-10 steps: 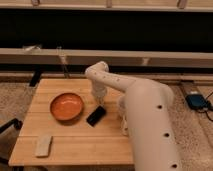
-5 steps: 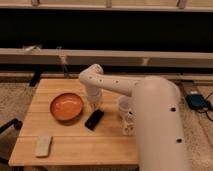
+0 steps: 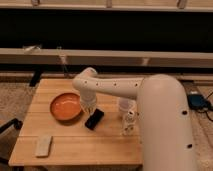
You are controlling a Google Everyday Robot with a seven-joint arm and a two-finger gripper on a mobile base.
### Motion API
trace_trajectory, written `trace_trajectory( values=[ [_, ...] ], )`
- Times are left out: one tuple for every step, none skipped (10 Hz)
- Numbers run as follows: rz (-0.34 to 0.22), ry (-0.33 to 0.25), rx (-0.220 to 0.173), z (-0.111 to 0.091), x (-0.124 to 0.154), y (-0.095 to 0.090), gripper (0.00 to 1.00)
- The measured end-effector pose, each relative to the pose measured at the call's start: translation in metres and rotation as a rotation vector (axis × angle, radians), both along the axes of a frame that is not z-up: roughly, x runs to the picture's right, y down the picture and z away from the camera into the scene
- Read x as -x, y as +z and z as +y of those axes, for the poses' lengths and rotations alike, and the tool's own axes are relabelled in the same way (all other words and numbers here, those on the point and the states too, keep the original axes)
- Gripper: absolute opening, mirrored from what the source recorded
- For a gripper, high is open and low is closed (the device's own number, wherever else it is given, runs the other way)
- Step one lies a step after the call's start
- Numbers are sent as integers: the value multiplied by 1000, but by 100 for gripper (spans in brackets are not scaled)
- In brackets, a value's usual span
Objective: Drag the pepper across the table
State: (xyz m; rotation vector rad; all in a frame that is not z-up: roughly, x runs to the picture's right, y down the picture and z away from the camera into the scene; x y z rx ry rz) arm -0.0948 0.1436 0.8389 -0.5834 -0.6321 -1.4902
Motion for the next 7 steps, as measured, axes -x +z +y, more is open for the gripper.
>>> trace_trajectory(
  values=[
    [-7, -2, -1, 3, 2, -7, 0],
    [-9, -1, 0, 5, 1, -13, 0],
    [-11, 1, 2, 7, -1, -18, 0],
    [-13, 2, 6, 10, -4, -23, 0],
    [-17, 1, 15, 15, -5, -28, 0],
    [-24, -5, 23, 21, -5, -34, 0],
    [-29, -9, 30, 26, -5, -39, 0]
  ],
)
